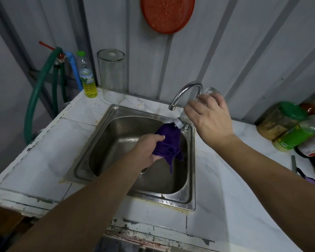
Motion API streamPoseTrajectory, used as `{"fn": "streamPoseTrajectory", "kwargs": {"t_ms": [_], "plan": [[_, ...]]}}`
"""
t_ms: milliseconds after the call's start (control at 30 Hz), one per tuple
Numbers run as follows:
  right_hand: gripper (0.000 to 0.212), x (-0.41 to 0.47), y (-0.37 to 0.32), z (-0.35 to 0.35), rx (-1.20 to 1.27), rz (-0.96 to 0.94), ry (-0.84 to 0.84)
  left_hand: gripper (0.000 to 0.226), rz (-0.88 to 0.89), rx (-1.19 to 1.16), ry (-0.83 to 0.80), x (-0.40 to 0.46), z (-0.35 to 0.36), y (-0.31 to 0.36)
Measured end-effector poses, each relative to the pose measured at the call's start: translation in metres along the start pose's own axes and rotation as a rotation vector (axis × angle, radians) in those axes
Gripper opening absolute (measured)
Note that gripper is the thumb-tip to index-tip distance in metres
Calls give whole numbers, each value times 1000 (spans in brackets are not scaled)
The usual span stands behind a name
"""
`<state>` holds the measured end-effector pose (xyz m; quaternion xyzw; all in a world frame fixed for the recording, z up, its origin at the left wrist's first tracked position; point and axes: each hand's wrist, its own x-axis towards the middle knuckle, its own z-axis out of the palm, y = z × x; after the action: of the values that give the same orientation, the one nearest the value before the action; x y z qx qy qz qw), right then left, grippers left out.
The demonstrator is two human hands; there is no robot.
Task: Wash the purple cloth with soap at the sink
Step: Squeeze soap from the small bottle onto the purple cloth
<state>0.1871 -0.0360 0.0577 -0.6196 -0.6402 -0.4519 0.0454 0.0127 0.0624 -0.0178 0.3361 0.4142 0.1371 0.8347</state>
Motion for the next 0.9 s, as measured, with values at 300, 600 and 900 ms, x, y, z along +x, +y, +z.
{"fn": "streamPoseTrajectory", "kwargs": {"t_ms": [300, 600, 900], "plan": [[25, 5, -3, -1, 11, 26, 5, 30, 1, -14, -6, -2, -3, 1], [26, 4, -4, 1, 24, 55, 22, 30, 5, -9, -8, -4, -4, 1], [25, 3, -6, 1, 38, 75, 22, 30, 3, -2, -12, -6, -4, 2]]}}
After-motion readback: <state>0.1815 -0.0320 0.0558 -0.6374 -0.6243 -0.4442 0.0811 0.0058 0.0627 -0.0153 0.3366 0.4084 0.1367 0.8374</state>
